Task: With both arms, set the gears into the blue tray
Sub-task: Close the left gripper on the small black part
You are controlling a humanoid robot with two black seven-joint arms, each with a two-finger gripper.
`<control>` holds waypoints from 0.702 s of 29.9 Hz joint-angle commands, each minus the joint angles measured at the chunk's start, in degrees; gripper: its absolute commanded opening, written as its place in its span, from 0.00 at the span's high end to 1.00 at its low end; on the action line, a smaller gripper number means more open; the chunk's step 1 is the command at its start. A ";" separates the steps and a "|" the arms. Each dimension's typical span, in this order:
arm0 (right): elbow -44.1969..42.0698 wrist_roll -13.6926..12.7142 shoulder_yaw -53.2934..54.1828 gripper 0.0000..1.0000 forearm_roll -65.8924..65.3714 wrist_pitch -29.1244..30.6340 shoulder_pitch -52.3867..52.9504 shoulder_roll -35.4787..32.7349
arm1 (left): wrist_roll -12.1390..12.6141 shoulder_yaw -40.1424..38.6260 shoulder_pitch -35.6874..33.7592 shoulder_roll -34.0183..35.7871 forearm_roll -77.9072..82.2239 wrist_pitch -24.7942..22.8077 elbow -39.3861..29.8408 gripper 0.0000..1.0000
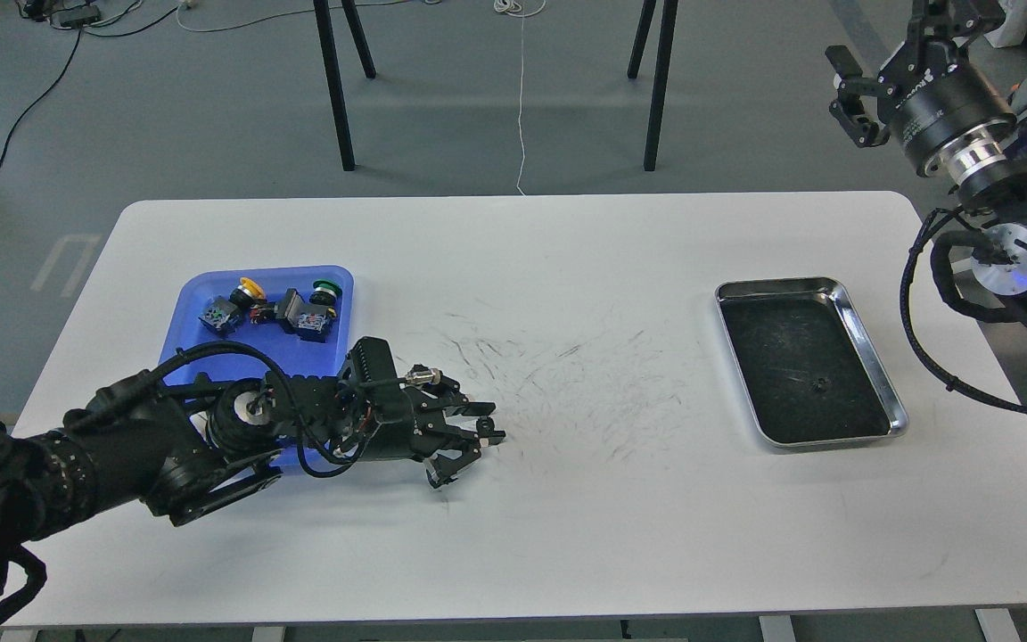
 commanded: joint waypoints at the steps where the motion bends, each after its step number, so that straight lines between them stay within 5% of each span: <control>1: 0.20 0.00 -0.08 0.02 0.00 -0.19 0.06 0.00 | 0.04 -0.03 -0.11 0.22 0.05 0.67 0.02 0.73; 21: -0.24 0.00 -0.79 0.02 -0.18 -0.37 -0.03 0.00 | 0.04 -1.08 -3.01 1.45 -2.31 2.60 -0.94 0.82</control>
